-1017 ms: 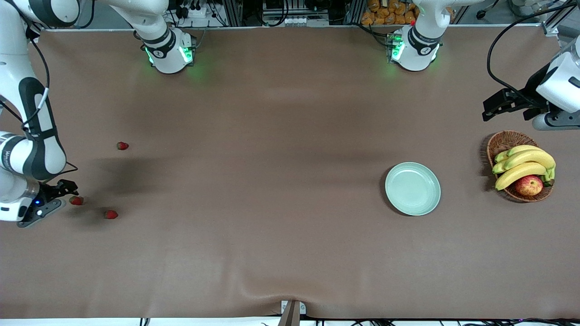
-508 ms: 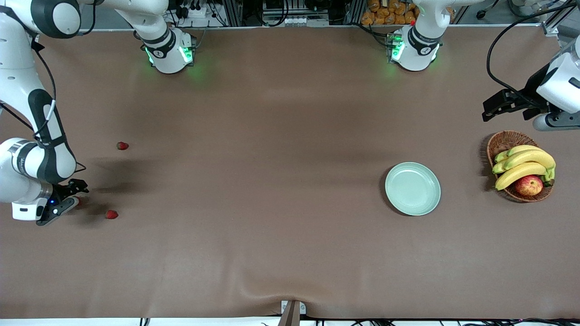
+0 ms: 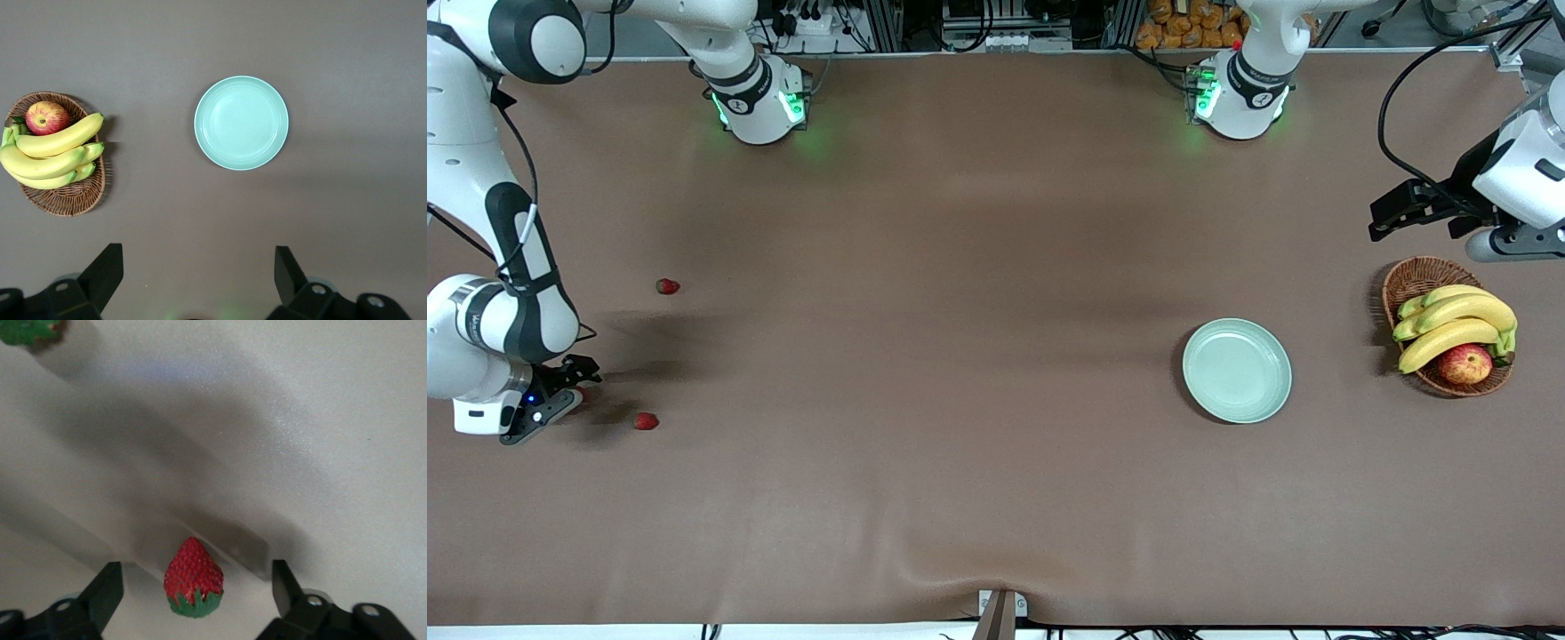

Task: Collect all strawberries into plate
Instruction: 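Reach down and grasp the nearest red strawberry with the right gripper, then carry the strawberry toward the plate with the right gripper, then grasp the strawberry with the left gripper while the right gripper releases it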

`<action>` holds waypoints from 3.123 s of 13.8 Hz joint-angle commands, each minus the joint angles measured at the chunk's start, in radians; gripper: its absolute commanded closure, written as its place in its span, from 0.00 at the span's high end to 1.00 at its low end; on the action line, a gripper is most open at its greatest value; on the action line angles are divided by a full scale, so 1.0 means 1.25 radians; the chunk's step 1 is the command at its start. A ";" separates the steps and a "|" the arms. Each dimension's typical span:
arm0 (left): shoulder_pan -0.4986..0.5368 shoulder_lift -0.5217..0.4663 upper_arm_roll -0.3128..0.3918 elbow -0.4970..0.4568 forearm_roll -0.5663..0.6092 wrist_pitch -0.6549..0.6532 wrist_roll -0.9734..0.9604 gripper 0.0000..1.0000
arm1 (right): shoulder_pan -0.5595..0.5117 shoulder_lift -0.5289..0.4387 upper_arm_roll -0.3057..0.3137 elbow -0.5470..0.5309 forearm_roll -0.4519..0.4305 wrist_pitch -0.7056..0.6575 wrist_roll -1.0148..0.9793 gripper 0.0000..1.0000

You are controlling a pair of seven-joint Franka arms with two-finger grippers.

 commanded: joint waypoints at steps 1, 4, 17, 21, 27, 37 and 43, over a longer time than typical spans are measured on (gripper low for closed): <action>0.003 0.000 -0.004 0.002 -0.006 -0.001 -0.008 1.00 | -0.034 0.008 0.017 0.008 -0.002 0.033 -0.052 0.00; 0.003 0.000 -0.005 0.002 -0.006 -0.001 -0.008 1.00 | -0.033 0.003 0.018 0.010 -0.002 0.030 -0.051 0.00; 0.003 0.007 -0.005 0.003 -0.006 -0.001 -0.008 1.00 | 0.053 -0.122 0.272 0.115 -0.002 -0.208 -0.036 0.00; 0.003 0.008 -0.005 0.003 -0.006 0.000 -0.008 1.00 | 0.202 -0.111 0.309 0.116 -0.002 -0.199 0.075 0.00; 0.004 0.010 -0.005 0.003 -0.006 0.000 -0.007 1.00 | 0.492 -0.048 0.302 0.116 -0.017 -0.043 0.426 0.00; 0.008 0.046 0.001 -0.036 -0.007 0.026 -0.007 1.00 | 0.841 0.099 0.107 0.199 -0.018 0.041 0.788 0.02; -0.038 0.116 -0.020 -0.010 -0.012 0.075 -0.013 1.00 | 0.883 0.081 0.045 0.206 -0.022 0.030 0.792 1.00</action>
